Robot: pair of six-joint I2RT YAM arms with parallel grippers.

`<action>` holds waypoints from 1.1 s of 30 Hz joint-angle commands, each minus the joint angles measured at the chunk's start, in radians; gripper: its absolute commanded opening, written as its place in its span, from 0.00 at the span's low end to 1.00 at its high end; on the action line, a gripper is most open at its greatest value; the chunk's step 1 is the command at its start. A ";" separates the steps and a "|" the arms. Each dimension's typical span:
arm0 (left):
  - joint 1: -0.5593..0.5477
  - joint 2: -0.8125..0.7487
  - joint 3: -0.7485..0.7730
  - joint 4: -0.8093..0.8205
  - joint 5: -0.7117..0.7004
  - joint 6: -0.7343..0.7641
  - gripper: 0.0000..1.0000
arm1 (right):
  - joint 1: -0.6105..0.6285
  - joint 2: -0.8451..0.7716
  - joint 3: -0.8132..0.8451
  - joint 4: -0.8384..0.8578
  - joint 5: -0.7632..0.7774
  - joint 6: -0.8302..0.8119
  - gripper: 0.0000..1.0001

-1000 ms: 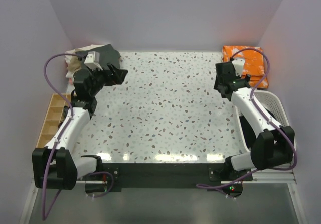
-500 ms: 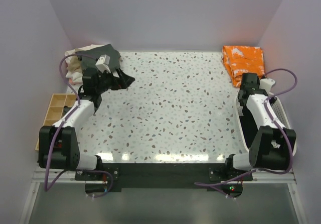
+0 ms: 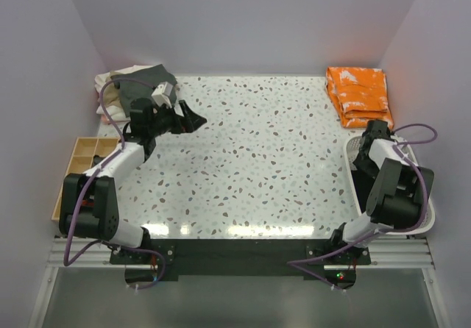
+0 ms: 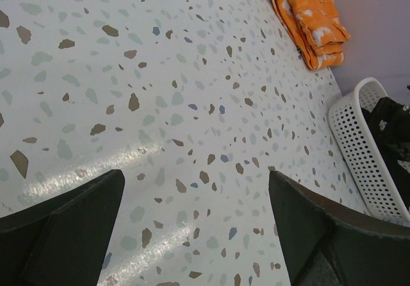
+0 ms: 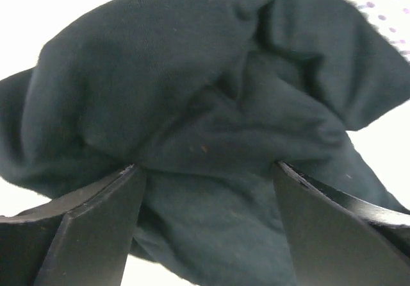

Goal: Fold and stack the t-shirts
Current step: Grab crumpled tshirt from bin with the right arm, then move the tshirt to the center of the board

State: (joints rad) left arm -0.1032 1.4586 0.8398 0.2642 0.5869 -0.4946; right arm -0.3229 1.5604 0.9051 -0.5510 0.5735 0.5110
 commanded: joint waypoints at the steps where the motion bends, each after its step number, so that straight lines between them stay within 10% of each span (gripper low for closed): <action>1: -0.006 0.002 0.053 -0.011 0.011 0.021 1.00 | -0.015 0.052 -0.025 0.049 -0.067 0.032 0.76; 4: -0.009 0.002 0.051 -0.023 -0.001 0.028 1.00 | -0.016 0.029 -0.026 0.054 -0.087 0.024 0.32; 5: -0.010 0.000 0.050 -0.025 -0.002 0.031 1.00 | -0.015 0.009 -0.029 0.059 -0.095 0.018 0.00; 16: -0.035 -0.066 0.076 -0.046 -0.119 0.073 1.00 | 0.015 -0.693 0.069 0.014 -0.463 -0.155 0.00; 24: -0.062 -0.092 0.148 -0.082 -0.127 0.079 1.00 | 0.015 -0.795 0.317 -0.009 -1.024 -0.146 0.00; 33: -0.066 -0.201 0.237 -0.177 -0.286 0.145 1.00 | 0.016 -0.820 0.380 0.456 -1.573 0.182 0.00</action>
State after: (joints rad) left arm -0.1661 1.3369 1.0084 0.1154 0.3851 -0.4065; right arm -0.3084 0.7437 1.2312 -0.4660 -0.6518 0.4858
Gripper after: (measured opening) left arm 0.998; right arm 0.018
